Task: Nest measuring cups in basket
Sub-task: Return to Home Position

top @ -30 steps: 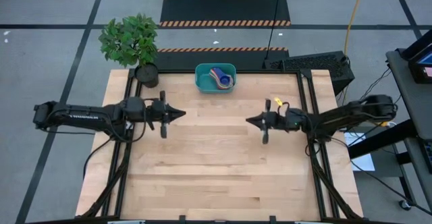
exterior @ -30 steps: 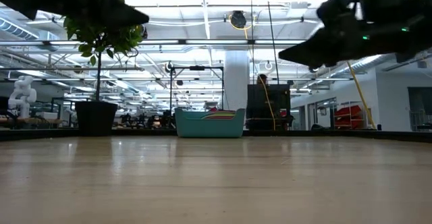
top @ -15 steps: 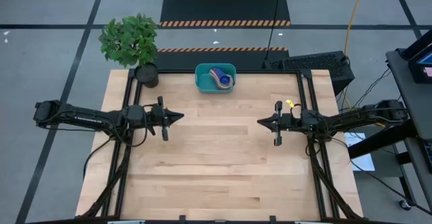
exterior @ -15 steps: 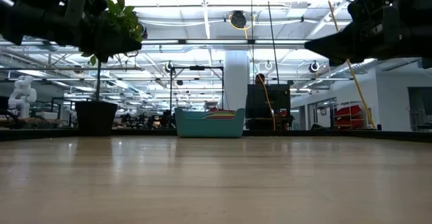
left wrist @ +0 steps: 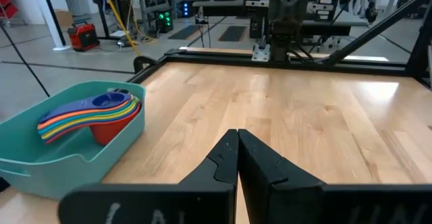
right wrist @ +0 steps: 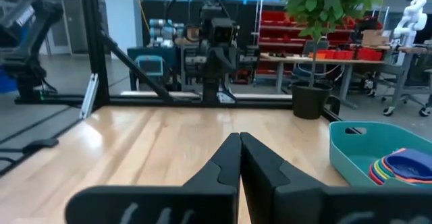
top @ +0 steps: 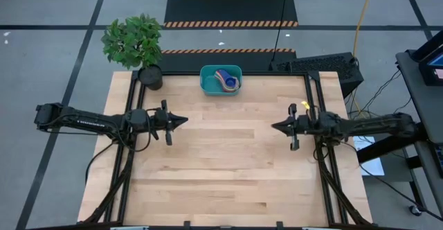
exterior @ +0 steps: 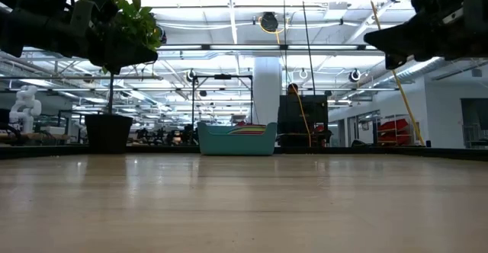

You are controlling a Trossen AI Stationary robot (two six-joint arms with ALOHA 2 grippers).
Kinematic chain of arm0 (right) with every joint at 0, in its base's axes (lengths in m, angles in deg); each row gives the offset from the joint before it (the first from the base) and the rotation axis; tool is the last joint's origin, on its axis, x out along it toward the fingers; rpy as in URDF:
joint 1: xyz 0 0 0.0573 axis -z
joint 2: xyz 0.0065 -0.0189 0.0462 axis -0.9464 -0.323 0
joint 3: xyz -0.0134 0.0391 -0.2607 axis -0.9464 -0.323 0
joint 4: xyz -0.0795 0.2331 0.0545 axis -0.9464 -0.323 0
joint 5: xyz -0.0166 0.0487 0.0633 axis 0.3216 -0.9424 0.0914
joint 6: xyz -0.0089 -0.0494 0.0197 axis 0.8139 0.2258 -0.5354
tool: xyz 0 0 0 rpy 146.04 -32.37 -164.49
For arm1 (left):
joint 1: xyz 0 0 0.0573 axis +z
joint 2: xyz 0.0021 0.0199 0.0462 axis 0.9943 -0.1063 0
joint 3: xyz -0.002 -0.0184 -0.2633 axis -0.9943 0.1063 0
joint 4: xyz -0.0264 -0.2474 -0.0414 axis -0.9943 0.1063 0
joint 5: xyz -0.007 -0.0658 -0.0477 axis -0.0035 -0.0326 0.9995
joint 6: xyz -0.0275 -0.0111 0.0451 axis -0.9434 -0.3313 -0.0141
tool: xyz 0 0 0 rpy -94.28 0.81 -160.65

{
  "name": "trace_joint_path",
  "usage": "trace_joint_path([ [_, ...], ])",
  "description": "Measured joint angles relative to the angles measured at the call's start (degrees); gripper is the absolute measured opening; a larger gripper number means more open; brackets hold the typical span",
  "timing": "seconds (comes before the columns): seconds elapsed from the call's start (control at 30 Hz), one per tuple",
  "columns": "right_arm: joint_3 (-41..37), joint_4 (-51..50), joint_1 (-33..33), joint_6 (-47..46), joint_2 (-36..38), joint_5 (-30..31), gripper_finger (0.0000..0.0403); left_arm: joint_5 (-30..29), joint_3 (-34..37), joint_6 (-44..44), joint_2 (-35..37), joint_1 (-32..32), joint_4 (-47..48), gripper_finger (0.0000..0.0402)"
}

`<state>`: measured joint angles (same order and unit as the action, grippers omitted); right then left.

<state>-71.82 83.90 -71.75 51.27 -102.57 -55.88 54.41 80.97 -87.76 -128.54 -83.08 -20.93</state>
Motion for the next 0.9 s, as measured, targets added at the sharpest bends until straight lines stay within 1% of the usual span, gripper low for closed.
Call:
trace_joint_path([
  [0.17,-0.02,-7.16,-2.34,0.14,8.46,1.67,0.0,0.02,0.0,-0.04,0.0,0.0,0.0,0.001],
  [0.33,-0.07,-14.62,-6.25,-0.58,15.34,1.38,0.0,0.0,0.0,0.02,0.0,0.0,-0.04,0.001],
  [0.5,-0.09,-16.8,-9.54,2.9,20.85,1.18,0.0,-0.22,0.0,0.04,0.0,0.0,-0.09,0.001],
  [0.7,-0.09,-18.57,-11.5,4.17,21.5,1.11,0.0,-0.26,0.0,0.0,0.0,0.0,-0.24,0.001],
  [0.9,-0.1,-20.01,-11.52,3.67,21.5,1.23,0.0,-0.28,0.0,0.68,0.0,0.0,-0.48,0.001],
])
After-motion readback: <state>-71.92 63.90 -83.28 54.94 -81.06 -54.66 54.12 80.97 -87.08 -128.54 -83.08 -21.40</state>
